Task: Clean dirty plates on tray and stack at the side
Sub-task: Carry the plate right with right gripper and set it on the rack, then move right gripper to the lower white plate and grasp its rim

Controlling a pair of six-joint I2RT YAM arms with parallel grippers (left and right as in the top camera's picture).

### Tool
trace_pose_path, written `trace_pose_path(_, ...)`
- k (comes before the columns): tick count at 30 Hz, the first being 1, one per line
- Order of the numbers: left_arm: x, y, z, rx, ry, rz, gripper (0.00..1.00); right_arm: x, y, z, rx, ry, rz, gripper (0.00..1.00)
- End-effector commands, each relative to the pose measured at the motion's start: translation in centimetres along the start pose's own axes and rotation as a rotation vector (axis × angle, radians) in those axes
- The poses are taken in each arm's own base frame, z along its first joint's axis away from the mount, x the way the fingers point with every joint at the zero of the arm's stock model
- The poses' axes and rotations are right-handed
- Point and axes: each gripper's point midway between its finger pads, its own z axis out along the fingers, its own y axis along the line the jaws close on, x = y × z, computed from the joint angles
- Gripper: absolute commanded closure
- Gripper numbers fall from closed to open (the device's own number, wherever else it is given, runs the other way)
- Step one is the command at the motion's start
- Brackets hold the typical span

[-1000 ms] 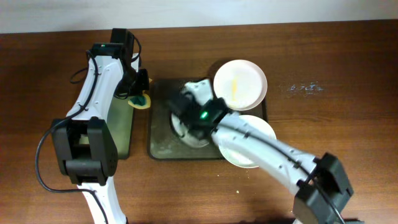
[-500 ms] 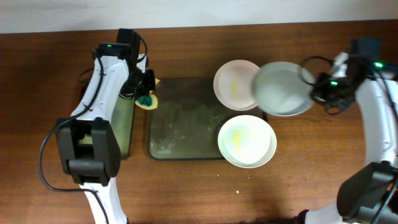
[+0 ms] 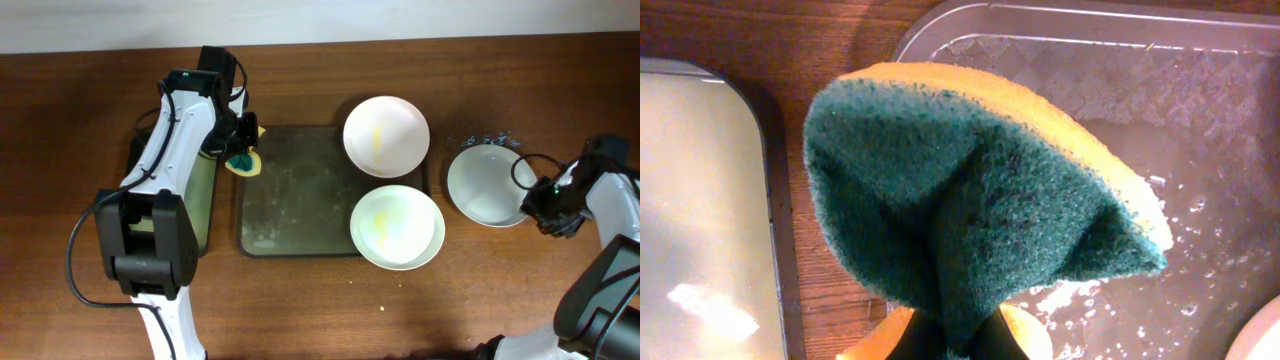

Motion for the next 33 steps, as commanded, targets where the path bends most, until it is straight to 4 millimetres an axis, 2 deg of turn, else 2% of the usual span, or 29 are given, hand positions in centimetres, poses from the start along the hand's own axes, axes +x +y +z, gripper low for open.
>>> trace_pose_path(1,-0.5,-0.3,-0.7,0.015,-0.021,0.018,1.00,-0.8,3.2,-6.3,-0.118,0.023,-0.059,0.59)
trace_pose_path(3,-0.5,-0.3,-0.7,0.015,-0.021,0.018,1.00,0.8,5.9,-9.2,-0.215,0.067,-0.146,0.59)
trace_pose_path(5,-0.5,-0.3,-0.7,0.015,-0.021,0.018,1.00,3.3,8.3,-9.7,-0.258,0.127,-0.239,0.59)
trace_pose_path(7,-0.5,-0.3,-0.7,0.015,-0.021,0.018,1.00,6.3,10.3,-8.6,-0.248,0.202,-0.368,0.58)
trace_pose_path(9,-0.5,-0.3,-0.7,0.015,-0.021,0.018,1.00,9.4,11.3,-6.6,-0.192,0.265,-0.468,0.58)
trace_pose_path(11,-0.5,-0.3,-0.7,0.015,-0.021,0.018,1.00,12.2,11.3,-4.2,-0.125,0.317,-0.512,0.58)
trace_pose_path(15,-0.5,-0.3,-0.7,0.015,-0.021,0.018,1.00,15.2,10.7,-0.8,-0.066,0.356,-0.503,0.60)
trace_pose_path(18,-0.5,-0.3,-0.7,0.015,-0.023,0.018,1.00,15.7,10.2,1.4,-0.054,0.324,-0.496,0.68)
trace_pose_path(20,-0.5,-0.3,-0.7,0.015,-0.021,0.018,1.00,15.8,9.9,2.2,-0.045,0.311,-0.479,0.70)
trace_pose_path(21,-0.5,-0.3,-0.7,0.015,-0.020,0.018,1.00,15.8,9.7,2.3,-0.039,0.308,-0.478,0.72)
trace_pose_path(24,-0.5,-0.3,-0.7,0.015,-0.020,0.018,1.00,15.7,9.8,2.4,-0.042,0.305,-0.478,0.93)
trace_pose_path(26,-0.4,-0.3,-0.7,0.014,-0.016,0.018,1.00,15.7,9.8,2.3,-0.043,0.305,-0.478,0.96)
trace_pose_path(30,0.4,-0.2,-0.7,0.009,0.015,0.013,1.00,15.7,10.3,1.3,-0.065,0.290,-0.484,0.96)
trace_pose_path(31,0.7,-0.1,-0.8,0.006,0.030,0.011,1.00,15.6,10.8,0.5,-0.085,0.267,-0.495,0.96)
trace_pose_path(33,1.4,0.0,-1.4,0.001,0.053,0.008,1.00,15.5,13.2,-1.6,-0.162,0.202,-0.547,0.96)
